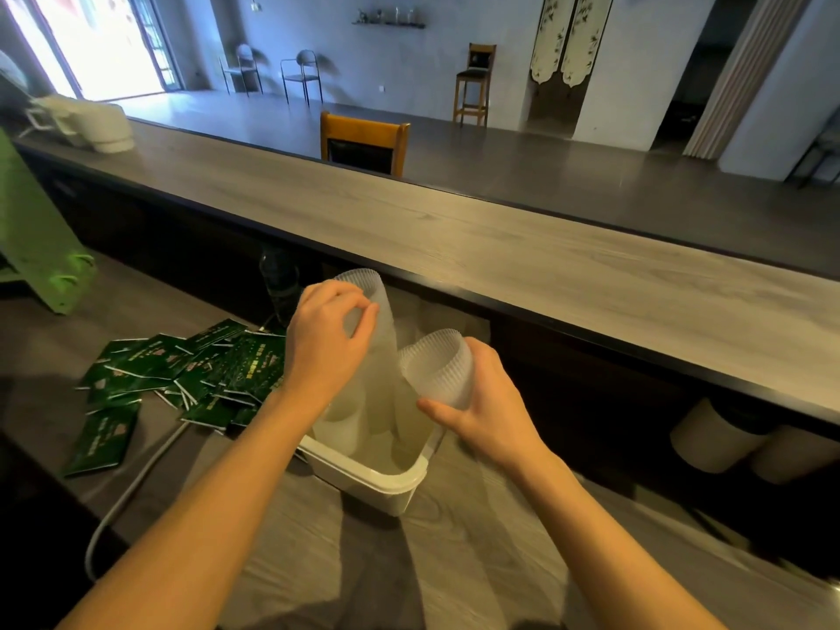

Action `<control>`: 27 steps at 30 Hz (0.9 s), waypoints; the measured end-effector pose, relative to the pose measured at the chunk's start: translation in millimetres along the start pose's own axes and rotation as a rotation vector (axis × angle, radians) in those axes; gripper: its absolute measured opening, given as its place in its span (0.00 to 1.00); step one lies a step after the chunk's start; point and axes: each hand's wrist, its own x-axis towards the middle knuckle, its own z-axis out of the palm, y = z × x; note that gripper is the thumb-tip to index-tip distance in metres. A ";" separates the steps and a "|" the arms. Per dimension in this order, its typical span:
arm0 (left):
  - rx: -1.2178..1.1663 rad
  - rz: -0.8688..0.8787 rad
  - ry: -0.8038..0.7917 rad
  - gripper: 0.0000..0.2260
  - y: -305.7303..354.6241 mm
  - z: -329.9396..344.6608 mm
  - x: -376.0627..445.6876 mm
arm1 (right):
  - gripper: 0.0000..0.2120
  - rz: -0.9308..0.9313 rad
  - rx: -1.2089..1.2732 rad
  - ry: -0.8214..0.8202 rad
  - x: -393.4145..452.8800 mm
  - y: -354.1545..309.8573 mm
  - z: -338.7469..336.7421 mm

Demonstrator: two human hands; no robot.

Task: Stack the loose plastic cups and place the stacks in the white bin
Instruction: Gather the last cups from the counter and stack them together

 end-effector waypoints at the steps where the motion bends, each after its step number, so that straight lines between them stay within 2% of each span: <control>1: -0.026 -0.007 0.023 0.05 2.6 -4.9 0.3 | 0.41 -0.006 -0.008 -0.009 0.9 -2.1 1.3; 7: -0.187 0.026 0.116 0.04 19.8 -32.4 -2.2 | 0.40 -0.024 0.033 -0.023 3.8 -15.1 13.9; 19: -0.274 0.098 -0.022 0.14 20.9 -42.0 -26.3 | 0.39 -0.011 0.196 -0.050 1.3 -28.1 34.3; 23: -0.283 0.038 -0.166 0.24 19.9 -40.9 -33.3 | 0.37 -0.050 0.225 -0.024 1.2 -34.0 37.5; 27: -0.279 -0.011 -0.461 0.34 19.4 -32.6 -45.1 | 0.34 -0.083 0.251 -0.004 1.0 -35.2 38.1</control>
